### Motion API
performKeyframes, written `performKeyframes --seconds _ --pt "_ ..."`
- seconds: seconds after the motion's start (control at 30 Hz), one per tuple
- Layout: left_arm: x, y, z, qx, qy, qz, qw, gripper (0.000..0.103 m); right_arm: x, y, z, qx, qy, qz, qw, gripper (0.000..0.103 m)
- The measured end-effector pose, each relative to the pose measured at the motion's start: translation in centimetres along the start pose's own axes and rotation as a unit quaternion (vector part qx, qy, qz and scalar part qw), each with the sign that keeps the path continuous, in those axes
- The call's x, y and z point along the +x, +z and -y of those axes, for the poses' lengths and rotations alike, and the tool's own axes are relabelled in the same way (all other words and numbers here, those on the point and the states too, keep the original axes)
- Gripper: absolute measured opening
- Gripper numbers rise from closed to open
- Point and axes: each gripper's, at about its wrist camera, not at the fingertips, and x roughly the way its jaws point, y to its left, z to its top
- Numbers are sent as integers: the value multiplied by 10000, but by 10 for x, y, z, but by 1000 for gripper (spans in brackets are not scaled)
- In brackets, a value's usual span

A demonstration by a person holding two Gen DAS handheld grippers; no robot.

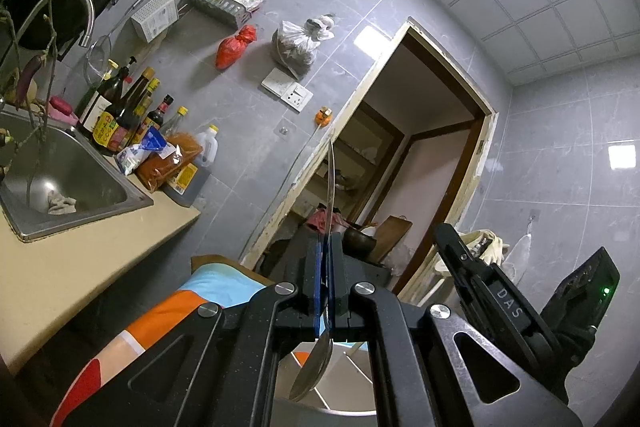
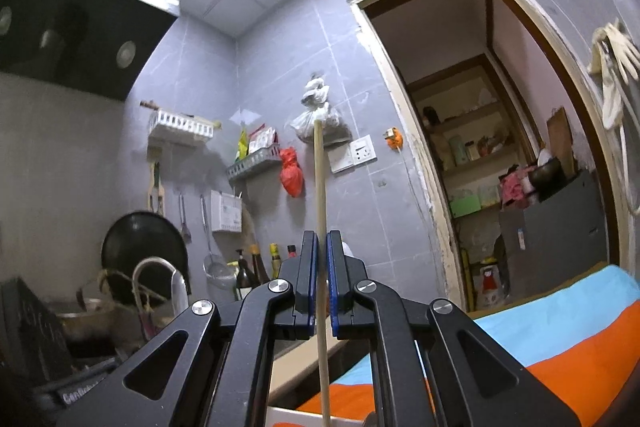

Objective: Organize utensils
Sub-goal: 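Lift the spoon and chopstick up off the cloth and carry them toward the caddy, then lower the spoon and chopstick into the white caddy and open both tools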

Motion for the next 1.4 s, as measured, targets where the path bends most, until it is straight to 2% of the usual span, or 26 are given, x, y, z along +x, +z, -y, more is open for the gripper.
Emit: performKeyframes --seconds 0.23,0.43,0.57,0.67,0.77,0.9,0.97,1.1,1.17,1.27,1.4 --pt "-1 0 1 58 22 -1 10000 0 -9 7 5 50 -13 40 10000 3" --pt "0 -1 2 51 15 -27 10000 1 -13 5 9 58 -52 -172 9998 3" --pt "-1 1 3 91 -67 -192 9998 2 -12 2 14 125 -97 -342 9993 4" --pt "0 2 4 113 -96 -288 9995 10 -13 1 18 228 -119 -415 9988 4" --pt "-2 2 6 150 -112 -312 9993 29 -16 1 24 335 -137 -459 9983 5" --pt "-4 4 9 265 -143 -304 9991 32 -17 4 26 440 -96 -505 9977 11" --pt "-6 6 12 335 -151 -268 9990 32 -18 5 25 450 -66 -513 9976 20" --pt "-8 10 18 542 -116 -197 9983 40 -21 9 23 408 -55 -524 9978 21" --pt "-10 11 21 638 -11 -180 9978 44 -25 11 24 381 -86 -549 9977 25" --pt "-9 13 27 795 100 -326 9963 53 -33 15 26 324 -138 -621 9975 34" --pt "-10 11 40 1114 298 -595 9915 60 -45 20 31 236 -179 -742 9968 44"
